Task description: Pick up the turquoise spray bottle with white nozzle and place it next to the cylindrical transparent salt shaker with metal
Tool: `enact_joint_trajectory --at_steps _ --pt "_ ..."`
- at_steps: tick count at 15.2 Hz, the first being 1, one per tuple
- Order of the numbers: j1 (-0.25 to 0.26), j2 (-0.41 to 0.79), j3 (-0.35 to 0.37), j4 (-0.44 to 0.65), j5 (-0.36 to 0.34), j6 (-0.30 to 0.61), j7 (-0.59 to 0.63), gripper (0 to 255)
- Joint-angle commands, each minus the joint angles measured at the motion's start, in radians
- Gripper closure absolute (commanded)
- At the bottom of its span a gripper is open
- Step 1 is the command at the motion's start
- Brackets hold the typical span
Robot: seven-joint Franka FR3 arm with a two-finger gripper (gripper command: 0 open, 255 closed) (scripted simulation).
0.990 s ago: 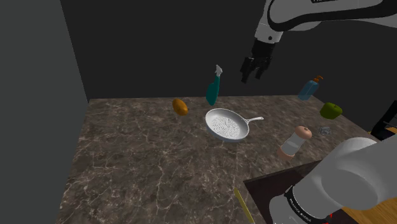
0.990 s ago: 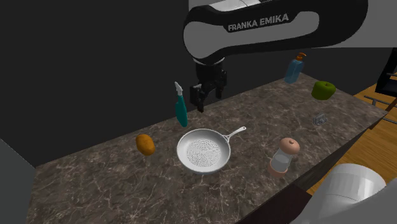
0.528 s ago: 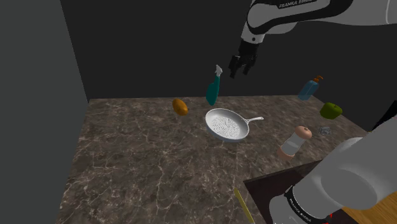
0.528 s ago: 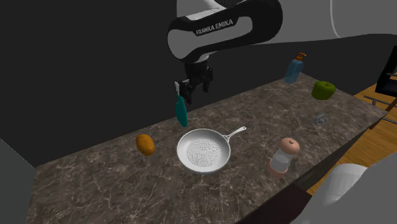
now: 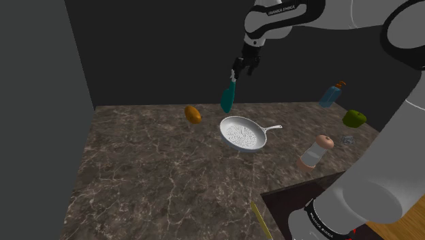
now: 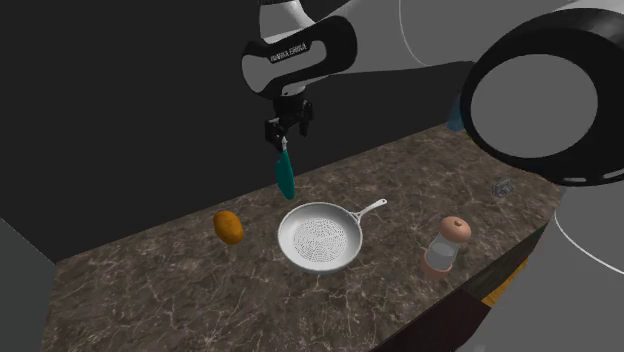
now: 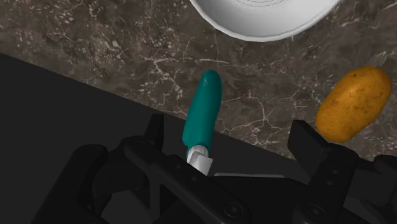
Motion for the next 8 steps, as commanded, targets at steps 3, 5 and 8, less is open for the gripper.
enact_joint_trajectory --at_steps 3,5,8 --pt "-0.016 0.115 -0.003 0.129 0.022 0.005 -0.029 0" --pt "-0.018 0.125 -0.002 0.115 0.024 0.028 -0.030 0" --pt "-0.020 0.140 -0.002 0.096 0.026 0.063 -0.031 0"
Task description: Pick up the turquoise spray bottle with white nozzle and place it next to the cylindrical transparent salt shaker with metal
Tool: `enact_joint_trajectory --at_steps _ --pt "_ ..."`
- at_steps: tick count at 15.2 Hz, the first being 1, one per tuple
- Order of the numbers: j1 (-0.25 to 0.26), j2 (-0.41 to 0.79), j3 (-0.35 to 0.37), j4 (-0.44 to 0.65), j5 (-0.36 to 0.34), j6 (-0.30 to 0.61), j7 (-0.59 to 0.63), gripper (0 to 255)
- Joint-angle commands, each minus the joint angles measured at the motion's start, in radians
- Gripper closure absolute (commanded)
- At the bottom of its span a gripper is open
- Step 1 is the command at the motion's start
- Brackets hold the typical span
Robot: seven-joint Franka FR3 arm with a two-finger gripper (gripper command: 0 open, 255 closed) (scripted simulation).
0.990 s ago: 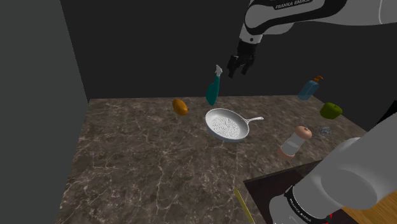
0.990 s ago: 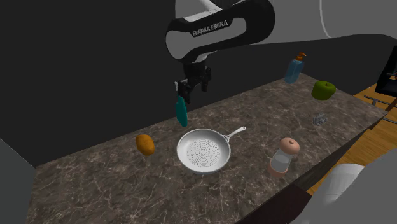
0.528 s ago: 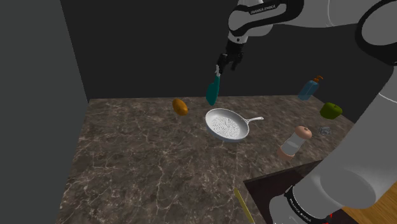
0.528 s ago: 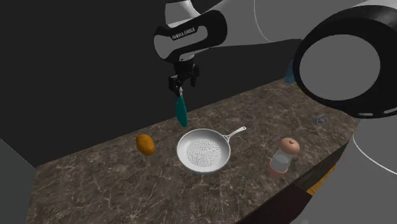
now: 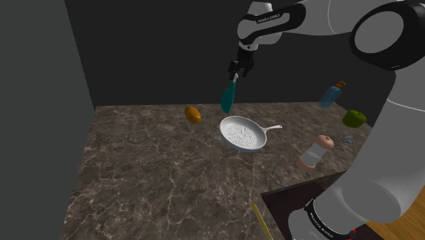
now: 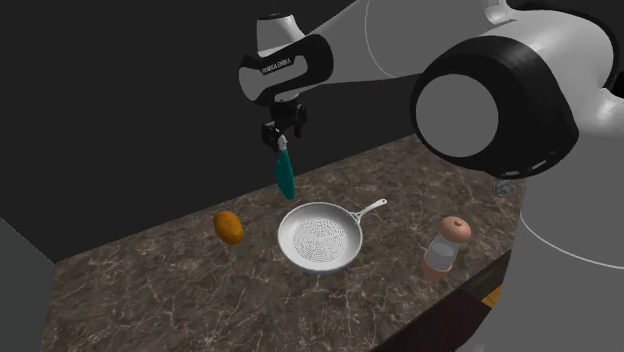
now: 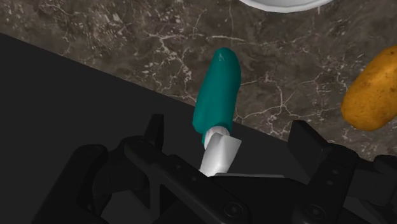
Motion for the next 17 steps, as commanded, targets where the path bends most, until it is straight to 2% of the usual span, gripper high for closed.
enact_joint_trajectory --at_steps 1,10,11,17 --pt "-0.001 0.010 0.000 -0.013 0.001 0.024 0.000 0" --pt "-0.002 0.019 0.001 -0.022 0.003 0.042 -0.001 0" --pt "-0.002 0.019 0.001 -0.022 0.003 0.042 -0.001 255" --pt "-0.002 0.019 0.001 -0.022 0.003 0.042 -0.001 255"
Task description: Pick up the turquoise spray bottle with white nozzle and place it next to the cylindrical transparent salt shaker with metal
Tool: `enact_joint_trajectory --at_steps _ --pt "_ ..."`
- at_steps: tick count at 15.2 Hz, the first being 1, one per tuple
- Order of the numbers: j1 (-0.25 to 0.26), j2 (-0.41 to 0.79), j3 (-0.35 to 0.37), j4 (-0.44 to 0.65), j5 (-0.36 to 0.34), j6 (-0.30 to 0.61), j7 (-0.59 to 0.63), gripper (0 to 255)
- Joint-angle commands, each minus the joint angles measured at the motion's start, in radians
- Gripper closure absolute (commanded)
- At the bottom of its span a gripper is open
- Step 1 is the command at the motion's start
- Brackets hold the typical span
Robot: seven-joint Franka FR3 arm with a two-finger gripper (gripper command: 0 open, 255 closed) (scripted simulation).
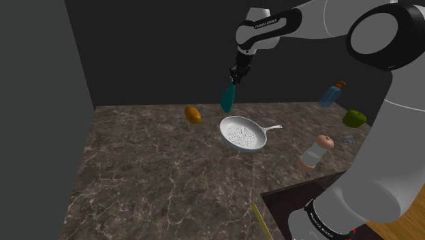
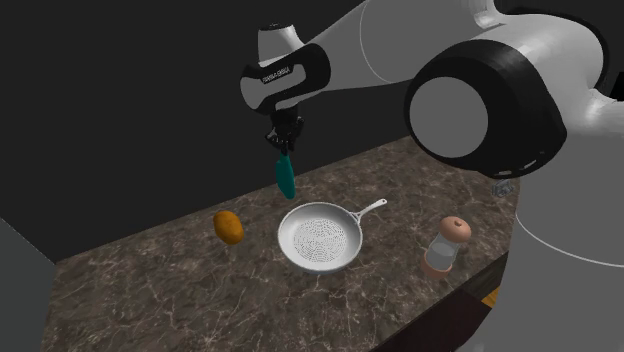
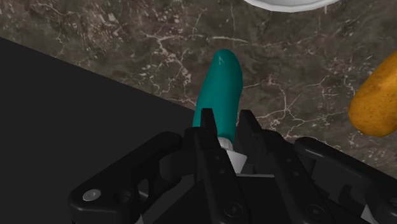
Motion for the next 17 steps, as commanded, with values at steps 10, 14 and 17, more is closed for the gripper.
enact_joint_trajectory --at_steps 10,14,17 --pt "0.001 -0.026 -0.002 0.060 -0.003 -0.085 -0.002 255" --pt "0.001 -0.036 -0.002 0.099 -0.004 -0.135 -0.004 255" --pt "0.001 -0.041 -0.002 0.132 -0.004 -0.173 -0.006 255"
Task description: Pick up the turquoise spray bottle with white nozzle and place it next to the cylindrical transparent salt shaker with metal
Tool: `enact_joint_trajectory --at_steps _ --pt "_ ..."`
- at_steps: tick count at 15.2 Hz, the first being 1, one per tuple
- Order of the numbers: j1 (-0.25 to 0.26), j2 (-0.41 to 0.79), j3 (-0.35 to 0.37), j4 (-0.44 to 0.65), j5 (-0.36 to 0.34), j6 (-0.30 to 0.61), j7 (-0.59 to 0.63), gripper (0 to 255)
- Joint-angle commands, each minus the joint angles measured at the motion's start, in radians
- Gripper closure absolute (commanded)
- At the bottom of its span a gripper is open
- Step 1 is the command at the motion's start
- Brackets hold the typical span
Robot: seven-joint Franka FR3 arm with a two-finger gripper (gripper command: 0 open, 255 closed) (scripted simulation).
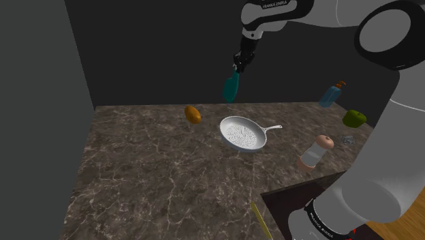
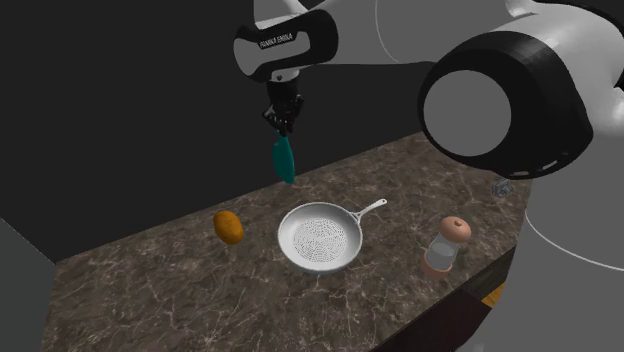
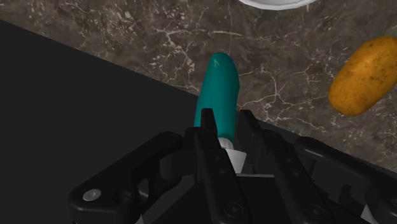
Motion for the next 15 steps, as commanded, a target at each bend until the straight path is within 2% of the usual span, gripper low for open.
enact_joint_trajectory --at_steps 1,15 --pt "-0.001 -0.001 0.000 0.030 0.000 -0.031 -0.002 255" --pt "-0.005 0.006 -0.002 0.228 0.004 -0.221 -0.013 255"
